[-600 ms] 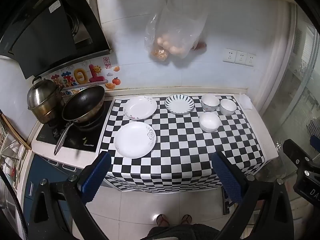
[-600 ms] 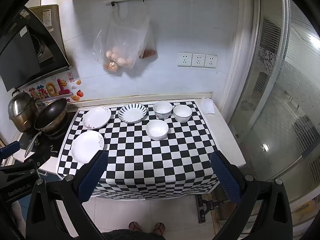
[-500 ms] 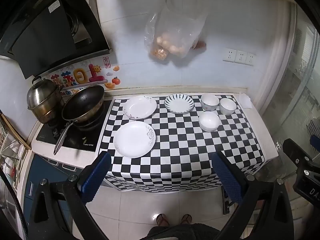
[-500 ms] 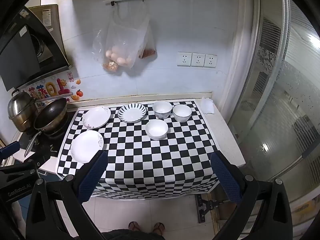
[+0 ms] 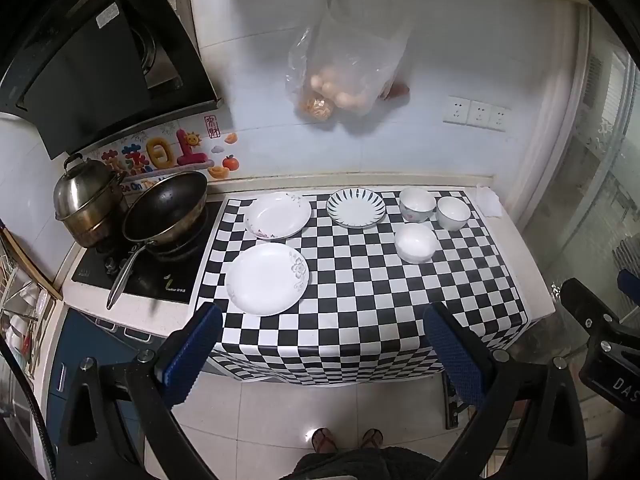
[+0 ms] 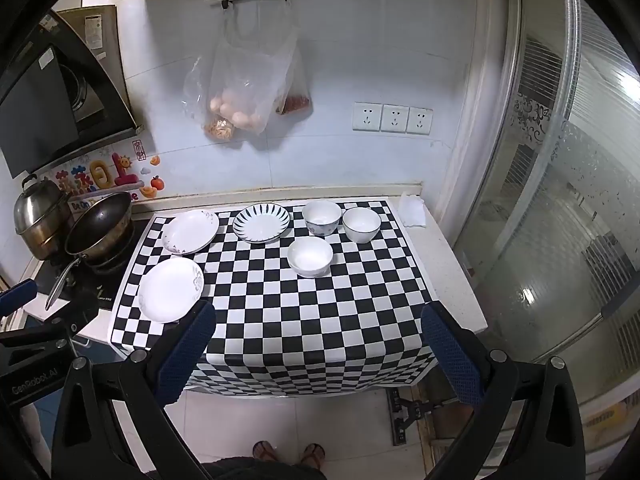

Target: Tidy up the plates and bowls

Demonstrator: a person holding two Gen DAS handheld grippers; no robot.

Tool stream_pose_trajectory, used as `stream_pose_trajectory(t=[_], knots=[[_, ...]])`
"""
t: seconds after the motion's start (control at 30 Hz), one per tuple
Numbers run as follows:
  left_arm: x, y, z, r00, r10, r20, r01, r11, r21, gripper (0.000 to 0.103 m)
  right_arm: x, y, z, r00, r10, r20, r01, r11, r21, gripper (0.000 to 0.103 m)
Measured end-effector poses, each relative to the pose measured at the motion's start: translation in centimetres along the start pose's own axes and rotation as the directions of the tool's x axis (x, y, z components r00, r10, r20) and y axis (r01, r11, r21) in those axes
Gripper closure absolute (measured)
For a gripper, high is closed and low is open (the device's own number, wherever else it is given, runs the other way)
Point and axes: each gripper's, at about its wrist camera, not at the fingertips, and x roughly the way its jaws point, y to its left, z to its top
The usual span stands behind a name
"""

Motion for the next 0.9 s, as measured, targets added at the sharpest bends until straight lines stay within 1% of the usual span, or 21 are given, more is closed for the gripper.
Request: stream_pose_trajectory(t=[0.17, 0.3, 0.53, 0.67, 0.9], knots=[[0.0, 0.0, 0.0, 1.0, 0.001, 0.002, -0.001, 1.0, 0.001, 0.0, -0.2, 0.4, 0.2, 1.0, 0.001, 0.001, -0.001, 1.0, 0.001, 0.0], [0.0, 0.0, 0.0, 1.0, 0.001, 0.003, -0.001, 1.0, 0.001, 0.0, 0.0, -0.5, -0.2, 1.0, 0.002, 0.002, -0.002, 1.0, 0.002, 0.0], [0.1, -0.4, -0.4, 1.0, 0.001, 0.004, -0.001, 1.0, -0.002, 0.0, 0.2, -0.7, -0.5, 1.0, 0.002, 0.002, -0.002, 1.0, 0.007, 0.0], [0.2, -1.0, 0.1, 1.0, 0.001, 0.008, -0.001, 1.0, -0.005, 0.0, 0.2, -0.5, -0.2, 1.0, 0.002, 0.0, -0.002, 1.0, 0.009, 0.0], [-0.4, -0.9, 0.4, 1.0, -0.007, 0.008, 0.007, 1.0, -0.014, 0.0, 0.2, -0.4, 0.0, 1.0, 0.002, -0.001, -0.002, 1.0, 0.01, 0.0]])
